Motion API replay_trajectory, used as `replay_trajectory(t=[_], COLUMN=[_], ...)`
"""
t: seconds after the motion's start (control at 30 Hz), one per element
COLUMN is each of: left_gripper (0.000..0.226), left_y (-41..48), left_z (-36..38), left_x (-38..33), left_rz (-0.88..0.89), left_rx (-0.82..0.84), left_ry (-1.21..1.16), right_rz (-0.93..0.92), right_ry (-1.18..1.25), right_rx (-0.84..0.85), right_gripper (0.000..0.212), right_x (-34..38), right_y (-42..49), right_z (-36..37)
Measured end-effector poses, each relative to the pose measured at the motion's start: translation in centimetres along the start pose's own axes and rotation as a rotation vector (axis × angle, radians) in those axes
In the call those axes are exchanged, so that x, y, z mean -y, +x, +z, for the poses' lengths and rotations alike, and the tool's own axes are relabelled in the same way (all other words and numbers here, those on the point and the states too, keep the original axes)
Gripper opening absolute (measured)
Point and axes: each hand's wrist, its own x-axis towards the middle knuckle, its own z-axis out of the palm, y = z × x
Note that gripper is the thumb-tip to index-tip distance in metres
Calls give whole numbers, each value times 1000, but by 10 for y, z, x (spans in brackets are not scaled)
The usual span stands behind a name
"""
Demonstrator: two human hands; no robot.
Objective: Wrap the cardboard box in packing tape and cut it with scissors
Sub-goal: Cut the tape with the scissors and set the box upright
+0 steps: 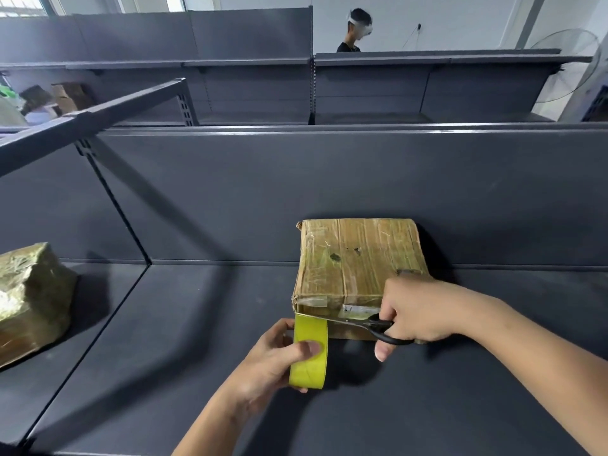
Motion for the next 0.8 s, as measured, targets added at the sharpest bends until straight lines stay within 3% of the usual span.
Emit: replay_trajectory(t=[0.2, 0.3, 0.43, 0.57, 0.8], left_gripper=[74, 71, 67, 101, 105], left_y=[-3, -5, 0, 23, 46], left_z=[-23, -34, -45, -53, -46], left_x=[-9, -20, -38, -45, -29], left_rz=[-7, -1, -17, -122, -11], left_rx=[-15, -35, -91, -318, -346], left_ry=[105, 307, 684, 1341, 1480], right_rz=[-9, 36, 28, -22, 11], right_ry=[289, 238, 164, 15, -92], right_rx=[-89, -116, -151, -180, -134], right_gripper=[44, 52, 46, 33, 38], right_x=[-22, -29, -29, -20, -8], right_y=[7, 13, 18, 26, 41], right_z=[59, 85, 96, 93, 87])
